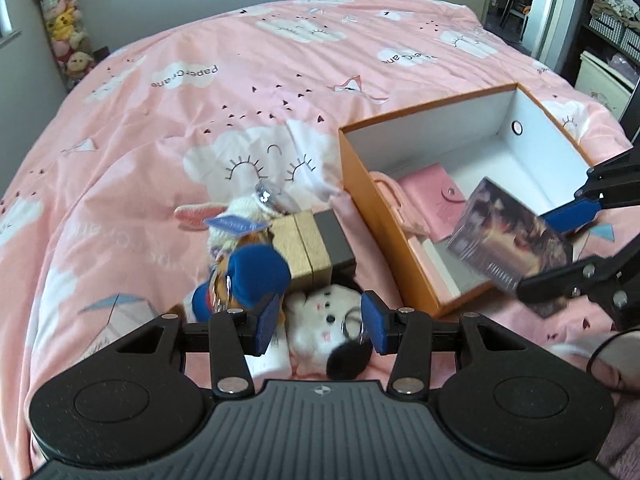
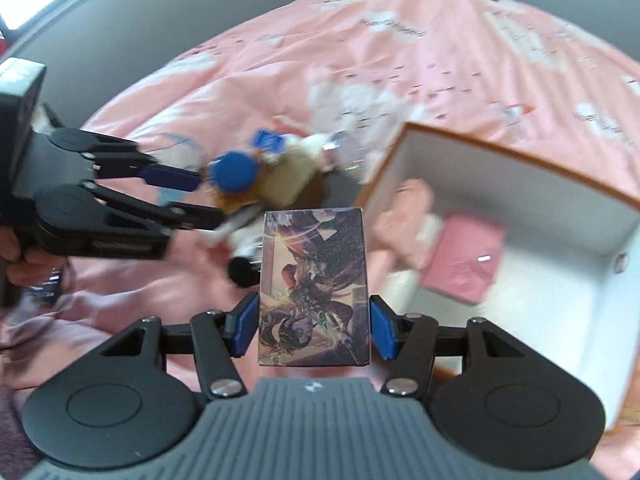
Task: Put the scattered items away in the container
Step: 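Carry trading card into orange box with right tool while left tool reaches gold box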
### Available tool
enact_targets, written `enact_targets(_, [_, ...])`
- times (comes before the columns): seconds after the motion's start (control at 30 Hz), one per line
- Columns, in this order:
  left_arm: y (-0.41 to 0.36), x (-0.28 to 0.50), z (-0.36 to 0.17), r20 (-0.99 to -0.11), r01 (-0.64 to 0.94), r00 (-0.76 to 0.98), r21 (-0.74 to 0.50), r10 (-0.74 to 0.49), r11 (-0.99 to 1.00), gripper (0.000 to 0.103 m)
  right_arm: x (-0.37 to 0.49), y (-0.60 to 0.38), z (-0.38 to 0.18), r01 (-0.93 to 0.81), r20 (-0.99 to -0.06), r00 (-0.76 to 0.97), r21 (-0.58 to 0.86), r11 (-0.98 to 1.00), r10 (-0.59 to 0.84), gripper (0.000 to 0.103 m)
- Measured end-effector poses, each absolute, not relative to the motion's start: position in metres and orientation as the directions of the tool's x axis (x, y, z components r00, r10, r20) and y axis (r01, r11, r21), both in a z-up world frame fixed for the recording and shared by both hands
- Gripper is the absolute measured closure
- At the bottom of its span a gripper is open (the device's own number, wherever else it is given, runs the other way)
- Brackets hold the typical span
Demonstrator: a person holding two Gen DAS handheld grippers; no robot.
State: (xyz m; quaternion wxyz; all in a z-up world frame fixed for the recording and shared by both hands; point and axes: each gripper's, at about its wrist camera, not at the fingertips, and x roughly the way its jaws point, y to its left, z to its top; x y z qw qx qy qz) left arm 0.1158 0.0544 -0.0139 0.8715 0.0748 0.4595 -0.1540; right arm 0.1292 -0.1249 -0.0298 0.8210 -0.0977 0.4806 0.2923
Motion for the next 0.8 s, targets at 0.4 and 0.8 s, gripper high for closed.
enact_targets(0.4, [0.039,0.192,-0.037,-0.899,0.36,0.392,-0.048,-0.198,0.932,0.043,0.182,-0.164,-0.059,-0.596,-0.884,0.36,0.029,0.803,0.299,0.043])
enact_targets(0.8, [0.03,0.233,-0.06,-0.964,0.337,0.242,-0.027,-0.114,0.941,0.041,0.227,-0.17,-0.092,-0.796,-0.949,0.171,0.026,0.605,0.266,0.043])
